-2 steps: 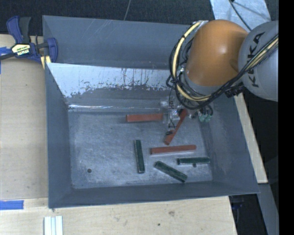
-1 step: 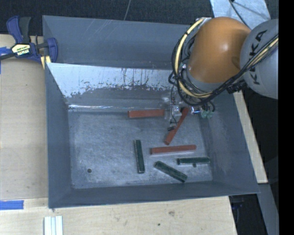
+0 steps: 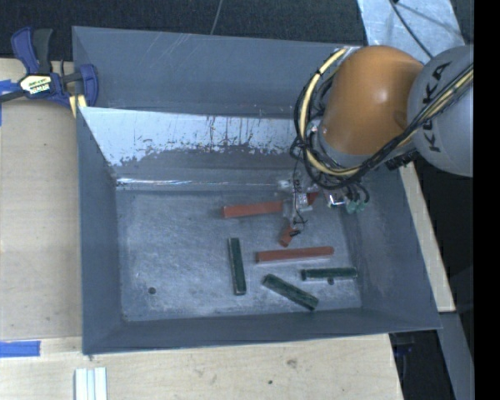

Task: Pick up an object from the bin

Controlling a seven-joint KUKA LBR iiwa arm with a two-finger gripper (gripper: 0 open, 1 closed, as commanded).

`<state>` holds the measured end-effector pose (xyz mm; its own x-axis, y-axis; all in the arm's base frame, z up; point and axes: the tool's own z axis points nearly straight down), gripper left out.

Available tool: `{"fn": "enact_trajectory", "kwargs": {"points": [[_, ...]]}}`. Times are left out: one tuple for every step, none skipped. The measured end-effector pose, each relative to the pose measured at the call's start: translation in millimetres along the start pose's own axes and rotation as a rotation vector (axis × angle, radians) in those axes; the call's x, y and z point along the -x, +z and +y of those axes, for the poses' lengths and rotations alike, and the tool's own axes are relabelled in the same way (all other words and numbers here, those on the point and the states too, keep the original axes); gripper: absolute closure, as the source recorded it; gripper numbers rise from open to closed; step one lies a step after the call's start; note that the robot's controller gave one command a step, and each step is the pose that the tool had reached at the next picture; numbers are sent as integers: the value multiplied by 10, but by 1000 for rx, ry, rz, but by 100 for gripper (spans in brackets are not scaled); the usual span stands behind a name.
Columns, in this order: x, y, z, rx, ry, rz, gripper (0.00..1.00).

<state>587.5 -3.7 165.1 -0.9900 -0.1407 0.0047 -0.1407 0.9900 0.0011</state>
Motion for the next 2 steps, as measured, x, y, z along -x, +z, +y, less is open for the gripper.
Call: {"fn": "enact_trajectory", "kwargs": {"points": [[-125,219,-617,-4,11,5,100],[-58,-415,131,-1,12,-6,100]]}}
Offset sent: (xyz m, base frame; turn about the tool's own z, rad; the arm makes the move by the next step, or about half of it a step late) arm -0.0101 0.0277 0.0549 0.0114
